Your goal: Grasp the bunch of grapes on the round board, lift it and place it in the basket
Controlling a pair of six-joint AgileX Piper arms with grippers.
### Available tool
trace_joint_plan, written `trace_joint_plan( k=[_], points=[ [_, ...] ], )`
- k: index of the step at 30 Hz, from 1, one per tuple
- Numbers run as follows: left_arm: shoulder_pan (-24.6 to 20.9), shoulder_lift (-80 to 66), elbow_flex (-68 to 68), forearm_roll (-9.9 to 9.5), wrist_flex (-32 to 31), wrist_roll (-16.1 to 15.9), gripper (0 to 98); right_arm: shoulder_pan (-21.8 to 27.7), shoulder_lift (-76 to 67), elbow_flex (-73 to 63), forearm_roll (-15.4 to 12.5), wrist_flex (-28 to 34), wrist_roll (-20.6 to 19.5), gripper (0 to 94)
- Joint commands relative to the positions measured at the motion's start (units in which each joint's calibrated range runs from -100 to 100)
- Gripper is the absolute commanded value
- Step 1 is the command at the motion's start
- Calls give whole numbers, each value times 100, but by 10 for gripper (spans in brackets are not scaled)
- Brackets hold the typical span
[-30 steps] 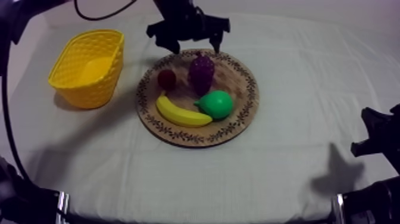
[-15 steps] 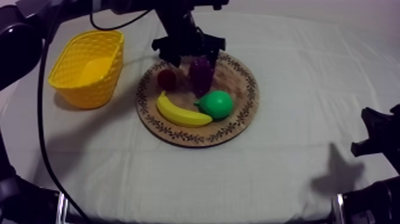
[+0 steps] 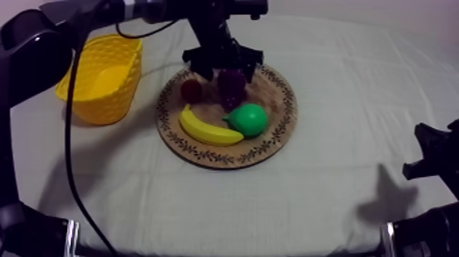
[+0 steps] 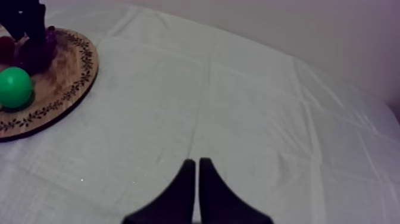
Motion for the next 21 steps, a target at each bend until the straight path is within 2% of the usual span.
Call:
trace_joint_plan(
  k=[1, 21],
  points=[
    [-10, 50, -20, 4, 10, 5, 817, 1, 0, -1, -2, -8, 2, 5],
    [-31, 843, -968, 11, 616, 100, 818, -37, 0, -1, -2, -8, 2, 5]
  ],
)
